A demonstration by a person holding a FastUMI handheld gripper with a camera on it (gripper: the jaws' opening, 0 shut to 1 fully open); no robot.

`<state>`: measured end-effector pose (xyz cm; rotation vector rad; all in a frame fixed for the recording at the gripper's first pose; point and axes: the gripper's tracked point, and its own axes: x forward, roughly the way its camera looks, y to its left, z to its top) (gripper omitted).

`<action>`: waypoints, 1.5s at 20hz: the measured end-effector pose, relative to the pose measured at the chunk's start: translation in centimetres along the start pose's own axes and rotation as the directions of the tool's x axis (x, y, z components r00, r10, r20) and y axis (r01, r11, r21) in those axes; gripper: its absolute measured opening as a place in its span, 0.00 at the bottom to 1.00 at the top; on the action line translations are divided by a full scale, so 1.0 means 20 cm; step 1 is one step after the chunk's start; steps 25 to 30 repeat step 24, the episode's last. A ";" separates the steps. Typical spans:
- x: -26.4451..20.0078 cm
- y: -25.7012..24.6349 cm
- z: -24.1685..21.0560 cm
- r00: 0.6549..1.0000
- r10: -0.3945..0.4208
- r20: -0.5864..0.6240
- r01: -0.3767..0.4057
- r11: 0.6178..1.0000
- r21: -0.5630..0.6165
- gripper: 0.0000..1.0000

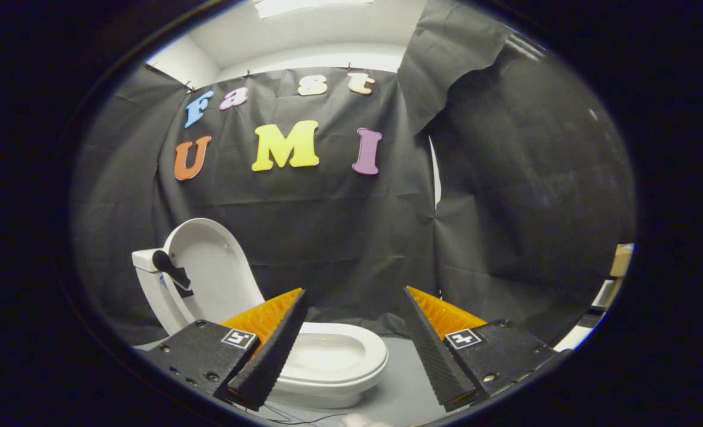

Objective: Open the toilet lid.

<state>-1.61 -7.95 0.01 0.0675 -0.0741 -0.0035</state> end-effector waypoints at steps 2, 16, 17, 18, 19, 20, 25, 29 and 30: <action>0.01 0.00 -0.02 1.000 0.019 0.010 -0.019 1.000 -0.005 1.00; 0.10 -0.09 -0.32 0.989 0.015 -0.145 -0.010 0.999 0.040 1.00; 0.10 -0.09 -0.32 0.989 0.014 -0.148 -0.008 0.999 0.044 1.00; 0.11 -0.10 -0.32 0.988 0.014 -0.151 -0.007 0.999 0.047 1.00; 0.11 -0.10 -0.33 0.988 0.013 -0.155 -0.005 0.999 0.049 1.00; 0.11 -0.10 -0.34 0.988 0.012 -0.157 -0.004 0.999 0.051 1.00; 0.10 -0.09 -0.34 0.986 0.020 -0.164 -0.010 0.998 0.059 1.00; 0.10 -0.09 -0.34 0.986 0.020 -0.164 -0.010 0.998 0.059 1.00; 0.10 -0.09 -0.34 0.986 0.020 -0.164 -0.010 0.998 0.059 1.00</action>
